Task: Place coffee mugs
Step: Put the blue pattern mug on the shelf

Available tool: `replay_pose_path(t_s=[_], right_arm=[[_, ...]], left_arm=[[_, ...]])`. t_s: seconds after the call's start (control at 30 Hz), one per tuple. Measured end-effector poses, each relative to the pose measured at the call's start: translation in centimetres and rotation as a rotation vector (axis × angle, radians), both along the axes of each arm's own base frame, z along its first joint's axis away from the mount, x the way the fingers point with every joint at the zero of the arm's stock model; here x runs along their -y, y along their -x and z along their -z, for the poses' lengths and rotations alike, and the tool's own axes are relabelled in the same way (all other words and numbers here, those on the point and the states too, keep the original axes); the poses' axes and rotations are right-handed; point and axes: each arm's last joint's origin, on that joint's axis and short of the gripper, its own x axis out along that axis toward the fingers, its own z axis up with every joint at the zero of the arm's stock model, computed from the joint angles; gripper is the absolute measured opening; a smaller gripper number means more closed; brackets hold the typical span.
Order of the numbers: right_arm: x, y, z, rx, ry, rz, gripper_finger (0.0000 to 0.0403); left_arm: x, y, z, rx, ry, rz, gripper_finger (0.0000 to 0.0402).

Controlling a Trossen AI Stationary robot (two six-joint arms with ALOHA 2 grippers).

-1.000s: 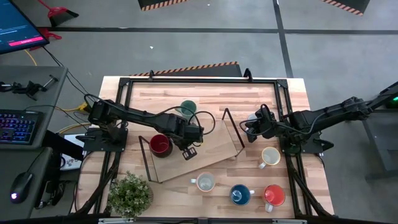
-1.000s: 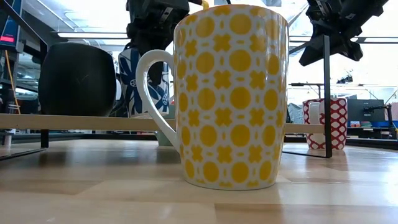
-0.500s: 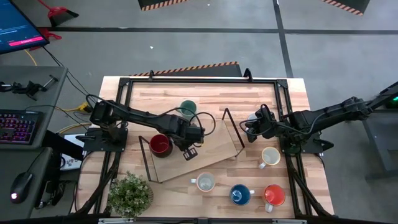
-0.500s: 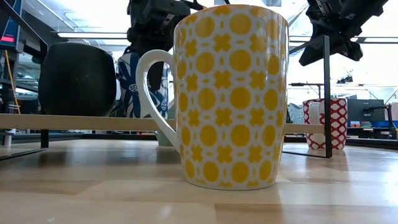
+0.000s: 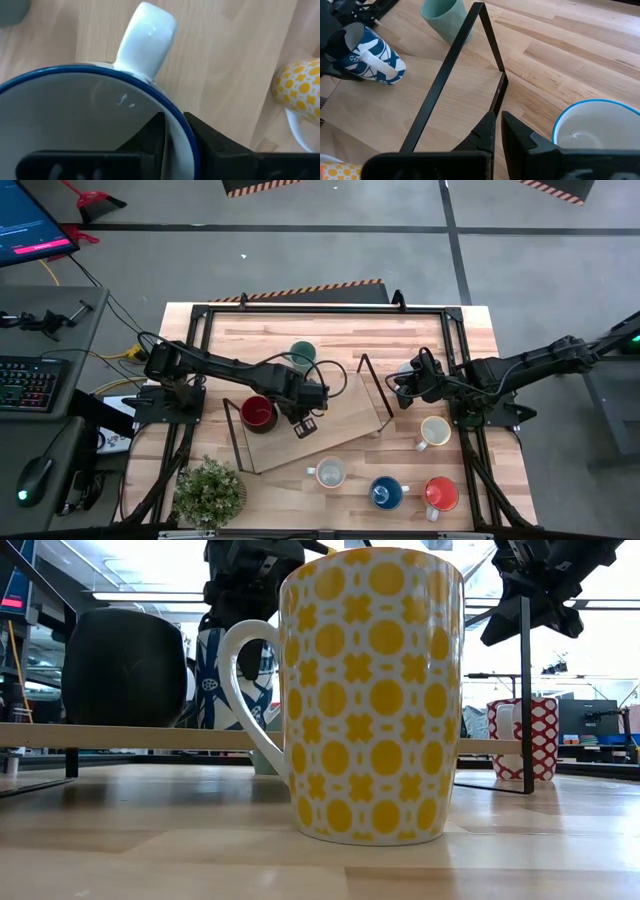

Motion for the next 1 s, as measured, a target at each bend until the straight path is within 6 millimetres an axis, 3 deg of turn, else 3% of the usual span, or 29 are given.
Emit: replay_pose_path(t_s=[1.0], right_arm=[[0.0, 0.0, 0.0, -0.01, 0.005, -0.008, 0.0011]], left_arm=[[-2.3, 0.5, -0.5, -0.039, 0.081, -0.011, 0.0061]])
